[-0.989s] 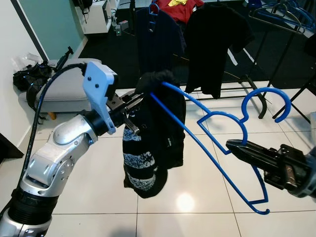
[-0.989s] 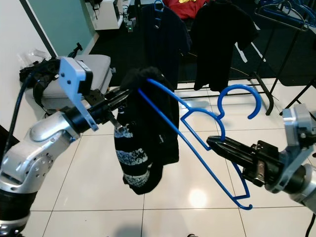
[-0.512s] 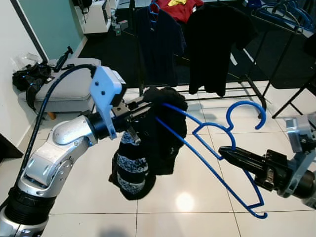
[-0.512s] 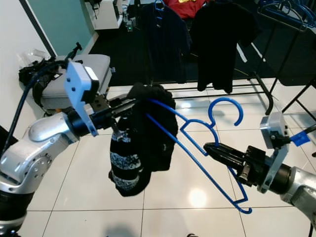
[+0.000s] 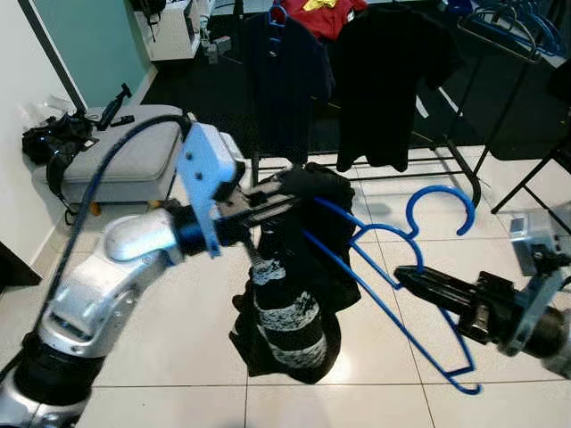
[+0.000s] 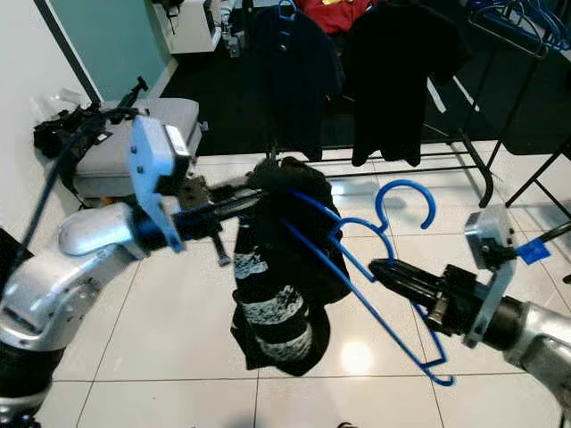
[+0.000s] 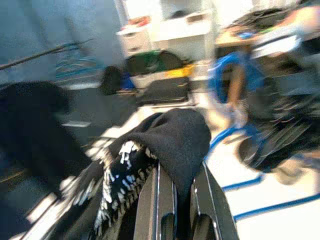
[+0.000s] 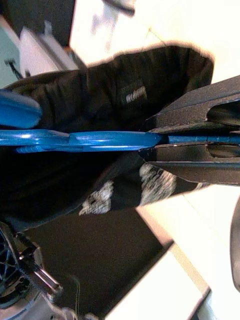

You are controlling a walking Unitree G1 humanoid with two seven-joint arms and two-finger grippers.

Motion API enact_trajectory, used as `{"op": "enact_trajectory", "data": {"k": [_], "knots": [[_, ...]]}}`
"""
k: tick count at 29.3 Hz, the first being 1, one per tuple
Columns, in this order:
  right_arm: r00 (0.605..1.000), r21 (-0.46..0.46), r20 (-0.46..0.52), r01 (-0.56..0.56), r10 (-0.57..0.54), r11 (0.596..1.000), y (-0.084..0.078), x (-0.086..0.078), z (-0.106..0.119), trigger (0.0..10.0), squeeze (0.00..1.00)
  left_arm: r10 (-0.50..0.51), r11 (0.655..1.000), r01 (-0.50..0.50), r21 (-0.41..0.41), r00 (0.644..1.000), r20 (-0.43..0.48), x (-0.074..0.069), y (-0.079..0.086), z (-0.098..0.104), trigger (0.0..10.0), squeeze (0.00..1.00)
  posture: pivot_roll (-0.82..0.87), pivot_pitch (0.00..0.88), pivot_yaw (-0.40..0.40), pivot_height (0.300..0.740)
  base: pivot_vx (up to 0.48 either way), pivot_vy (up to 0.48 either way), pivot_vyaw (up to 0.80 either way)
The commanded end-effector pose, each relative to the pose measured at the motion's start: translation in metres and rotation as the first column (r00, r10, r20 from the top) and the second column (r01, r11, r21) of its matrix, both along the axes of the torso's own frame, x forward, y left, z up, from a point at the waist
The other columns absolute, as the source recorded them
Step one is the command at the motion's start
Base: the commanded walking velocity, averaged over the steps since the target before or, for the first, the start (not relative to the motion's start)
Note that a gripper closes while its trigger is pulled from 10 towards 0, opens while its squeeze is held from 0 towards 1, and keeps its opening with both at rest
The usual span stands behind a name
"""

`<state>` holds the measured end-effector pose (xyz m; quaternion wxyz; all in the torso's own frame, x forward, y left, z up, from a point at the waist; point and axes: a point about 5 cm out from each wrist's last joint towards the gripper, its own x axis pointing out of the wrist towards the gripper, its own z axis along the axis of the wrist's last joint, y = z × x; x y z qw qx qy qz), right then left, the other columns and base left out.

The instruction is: Hang hanger

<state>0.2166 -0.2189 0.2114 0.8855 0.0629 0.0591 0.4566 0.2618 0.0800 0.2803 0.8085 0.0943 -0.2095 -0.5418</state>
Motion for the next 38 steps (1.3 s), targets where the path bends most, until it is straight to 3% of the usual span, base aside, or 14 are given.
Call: {"op": "enact_trajectory", "data": {"k": [1, 3, 7, 9, 10, 12, 13, 16, 21, 22, 24, 25, 26, 38], "knots": [[0.998, 0.006, -0.023, -0.061, 0.061, 0.998, 0.015, 0.0, -0.007, 10.0, 0.0, -0.12, 0.992, 0.122, -0.02, 0.991, 0.055, -0.015, -0.021, 0.008, 1.4, 0.0, -0.02, 0.153, 0.062, 0.74, 0.0, 0.0, 0.0], [0.988, 0.009, -0.076, -0.137, 0.138, 0.99, 0.039, 0.002, -0.024, 10.0, 0.0, -0.204, 0.977, 0.207, -0.046, 0.977, 0.066, -0.022, -0.053, 0.008, 1.2, 0.0, -0.01, 0.154, 0.055, 0.74, 0.0, 0.0, 0.0], [0.99, -0.005, -0.08, -0.115, 0.114, 0.993, 0.043, 0.008, -0.03, 10.0, 0.0, -0.237, 0.968, 0.241, -0.071, 0.97, 0.061, -0.025, -0.058, 0.012, 1.4, 0.0, -0.01, 0.155, 0.058, 0.74, 0.0, 0.0, 0.0], [0.99, -0.005, -0.08, -0.115, 0.114, 0.993, 0.043, 0.008, -0.03, 10.0, 0.0, -0.237, 0.968, 0.241, -0.071, 0.97, 0.061, -0.025, -0.058, 0.012, 1.4, 0.0, -0.01, 0.155, 0.058, 0.74, 0.0, 0.0, 0.0], [0.998, -0.01, -0.055, -0.024, 0.023, 1.0, 0.042, 0.021, -0.031, 10.0, 0.0, -0.273, 0.959, 0.275, -0.073, 0.961, 0.047, -0.029, -0.059, 0.011, 2.5, 0.0, -0.01, 0.155, 0.059, 0.74, 0.0, 0.0, 0.0], [0.998, -0.01, -0.036, 0.042, -0.042, 0.999, 0.04, 0.03, -0.03, 10.0, 0.0, -0.299, 0.951, 0.301, -0.072, 0.953, 0.036, -0.033, -0.06, 0.01, 2.5, 0.0, -0.01, 0.155, 0.059, 0.74, 0.0, 0.0, 0.0], [0.992, 0.01, 0.011, 0.126, -0.126, 0.992, 0.038, 0.041, -0.026, 10.0, 0.0, -0.289, 0.957, 0.288, -0.04, 0.957, 0.001, -0.032, -0.057, 0.0, 4.0, 0.0, -0.01, 0.159, 0.059, 0.74, 0.0, 0.0, 0.0], [0.976, 0.054, 0.064, 0.207, -0.21, 0.977, 0.035, 0.051, -0.019, 10.0, 0.0, -0.268, 0.963, 0.268, -0.017, 0.962, -0.059, -0.033, -0.05, -0.013, 4.2, 0.0, 0.0, 0.161, 0.058, 0.74, 0.0, 0.0, 0.0], [0.971, 0.075, 0.079, 0.219, -0.225, 0.973, 0.034, 0.052, -0.016, 10.0, 0.0, -0.27, 0.963, 0.269, -0.023, 0.959, -0.091, -0.035, -0.047, -0.017, 4.2, 0.0, 0.0, 0.161, 0.057, 0.74, 0.0, 0.0, 0.0], [0.973, 0.087, 0.088, 0.205, -0.213, 0.975, 0.036, 0.051, -0.014, 10.0, 0.0, -0.27, 0.963, 0.271, -0.002, 0.957, -0.108, -0.037, -0.045, -0.022, 7.0, 0.0, 0.0, 0.161, 0.056, 0.74, 0.0, 0.0, 0.0], [0.973, 0.087, 0.088, 0.205, -0.213, 0.975, 0.036, 0.051, -0.014, 10.0, 0.0, -0.27, 0.963, 0.271, -0.002, 0.957, -0.108, -0.037, -0.045, -0.022, 7.0, 0.0, 0.0, 0.161, 0.056, 0.74, 0.0, 0.0, 0.0], [0.983, 0.072, 0.087, 0.155, -0.161, 0.985, 0.04, 0.047, -0.014, 10.0, 0.0, -0.222, 0.972, 0.23, 0.052, 0.967, -0.123, -0.034, -0.044, -0.033, 10.0, 0.0, 0.0, 0.158, 0.055, 0.74, 0.0, 0.0, 0.0], [0.995, 0.025, 0.067, 0.078, -0.079, 0.997, 0.046, 0.04, -0.019, 10.0, 0.0, -0.145, 0.984, 0.156, 0.081, 0.982, -0.123, -0.025, -0.044, -0.04, 10.0, 0.0, 0.0, 0.158, 0.056, 0.74, 0.0, 0.0, 0.0], [0.997, -0.104, -0.016, -0.076, 0.075, 0.992, 0.057, 0.022, -0.038, 10.0, 0.0, -0.014, 0.999, 0.019, 0.043, 0.994, -0.11, -0.007, -0.049, -0.035, 10.0, 0.0, -0.01, 0.154, 0.06, 0.74, 0.0, 0.0, 0.0]]}}
